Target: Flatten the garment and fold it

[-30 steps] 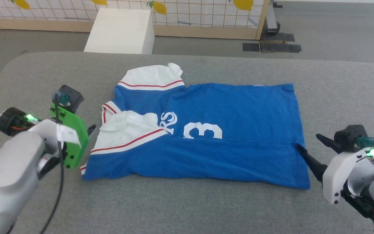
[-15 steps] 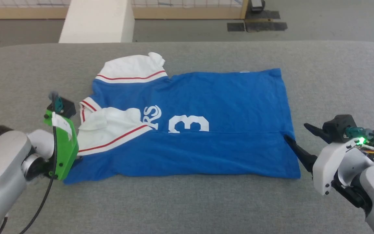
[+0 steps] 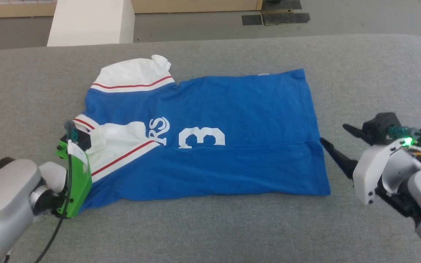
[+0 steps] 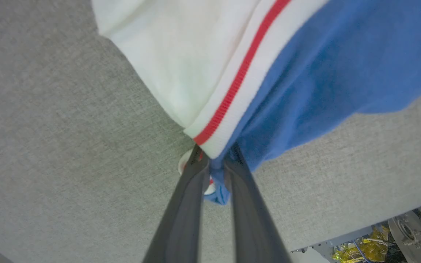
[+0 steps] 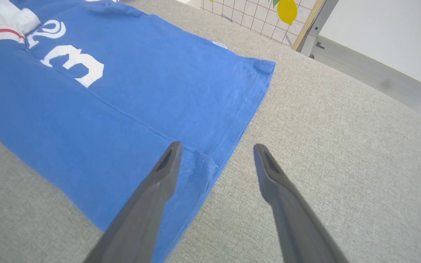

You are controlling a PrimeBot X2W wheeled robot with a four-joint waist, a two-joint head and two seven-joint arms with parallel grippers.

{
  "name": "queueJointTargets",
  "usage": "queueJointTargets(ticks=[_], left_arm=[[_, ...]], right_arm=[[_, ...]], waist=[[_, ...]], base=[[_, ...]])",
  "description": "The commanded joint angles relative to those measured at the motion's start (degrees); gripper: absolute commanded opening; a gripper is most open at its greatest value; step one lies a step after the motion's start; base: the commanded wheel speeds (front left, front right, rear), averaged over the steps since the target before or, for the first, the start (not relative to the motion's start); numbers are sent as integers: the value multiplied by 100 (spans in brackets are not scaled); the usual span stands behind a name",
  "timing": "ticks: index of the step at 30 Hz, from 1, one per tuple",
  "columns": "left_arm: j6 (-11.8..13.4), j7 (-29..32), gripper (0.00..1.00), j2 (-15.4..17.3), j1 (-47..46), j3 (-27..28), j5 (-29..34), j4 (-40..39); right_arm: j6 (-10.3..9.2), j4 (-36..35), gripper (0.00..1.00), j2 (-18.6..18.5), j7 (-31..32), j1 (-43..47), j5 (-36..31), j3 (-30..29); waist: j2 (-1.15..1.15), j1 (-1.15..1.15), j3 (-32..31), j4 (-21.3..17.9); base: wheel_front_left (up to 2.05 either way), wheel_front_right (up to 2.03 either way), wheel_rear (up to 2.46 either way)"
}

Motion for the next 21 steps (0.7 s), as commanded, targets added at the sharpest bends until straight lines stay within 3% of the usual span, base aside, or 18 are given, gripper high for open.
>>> queueJointTargets(ticks=[1,8,15,21], left_arm=[[-14,24,0,30,-4,-100,-77,-10],[-14,-242,0,131,-143,-246,-211,-193],[-14,-482,0,124,-250,-353,-289,-340],[-14,-581,0,41,-394,-432,-251,-368]], right_arm=[[-10,-45,100,-63,39,-195,36,24],[-10,-218,100,-514,1101,-853,450,566],[-10,-207,100,-983,3104,-1442,1435,1714],[-10,516,100,-590,3671,-1570,1801,1893]], waist=[[0,0,-85,48],[0,0,-285,138],[0,0,-319,228],[0,0,-161,343]], base=[[0,0,0],[0,0,0],[0,0,0],[0,0,0]])
